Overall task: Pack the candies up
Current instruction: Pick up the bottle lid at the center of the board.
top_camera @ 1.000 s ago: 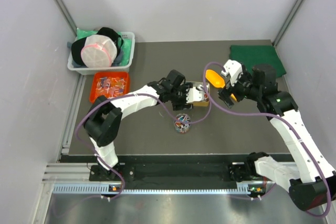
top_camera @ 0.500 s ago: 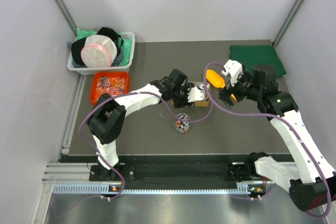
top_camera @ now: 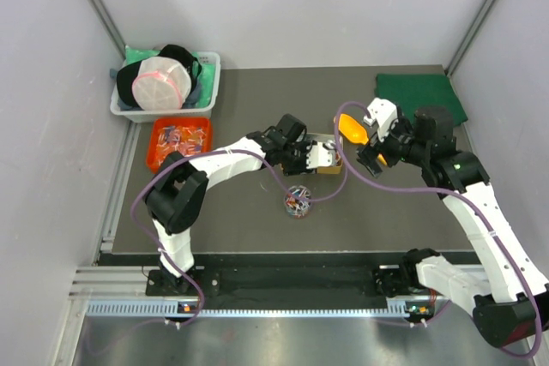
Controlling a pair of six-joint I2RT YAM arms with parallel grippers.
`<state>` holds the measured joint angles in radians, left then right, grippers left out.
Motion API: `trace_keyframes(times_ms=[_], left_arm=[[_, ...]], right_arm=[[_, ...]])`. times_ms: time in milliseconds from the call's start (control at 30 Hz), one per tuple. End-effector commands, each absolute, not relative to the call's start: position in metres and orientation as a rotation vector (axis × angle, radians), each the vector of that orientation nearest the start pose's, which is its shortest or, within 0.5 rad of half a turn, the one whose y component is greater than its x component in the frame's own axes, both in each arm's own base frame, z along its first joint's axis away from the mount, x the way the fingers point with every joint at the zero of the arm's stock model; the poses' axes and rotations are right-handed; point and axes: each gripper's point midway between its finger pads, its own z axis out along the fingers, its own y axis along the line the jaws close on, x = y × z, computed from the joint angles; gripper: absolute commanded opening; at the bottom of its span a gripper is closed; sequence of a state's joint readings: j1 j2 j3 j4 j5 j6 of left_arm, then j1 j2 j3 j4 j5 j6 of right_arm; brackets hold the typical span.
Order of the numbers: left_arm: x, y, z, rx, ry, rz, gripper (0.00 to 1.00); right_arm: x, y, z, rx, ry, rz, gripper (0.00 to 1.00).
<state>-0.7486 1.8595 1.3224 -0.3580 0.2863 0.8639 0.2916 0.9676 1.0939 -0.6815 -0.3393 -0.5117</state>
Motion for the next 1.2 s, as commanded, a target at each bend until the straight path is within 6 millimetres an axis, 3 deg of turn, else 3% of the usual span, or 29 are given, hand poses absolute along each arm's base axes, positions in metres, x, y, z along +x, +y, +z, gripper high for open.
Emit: trace_keyframes(times_ms=[0, 1067, 1167], left_arm=[[0.343, -0.342, 0.088, 1.835, 1.567, -0.272, 0.47], [0.343, -0.339, 0.079, 1.858, 1.607, -0.268, 0.26], [0.342, -0.339, 0.078, 1.867, 1.612, -0.273, 0.19]], right_arm=[[0.27, 0.125, 0.276, -0.982, 1.791, 0.246, 0.99], [0.271, 0.124, 0.284, -0.968, 1.771, 0.232, 0.99], [0.271, 0.125, 0.285, -0.97, 1.771, 0.233, 0.99]])
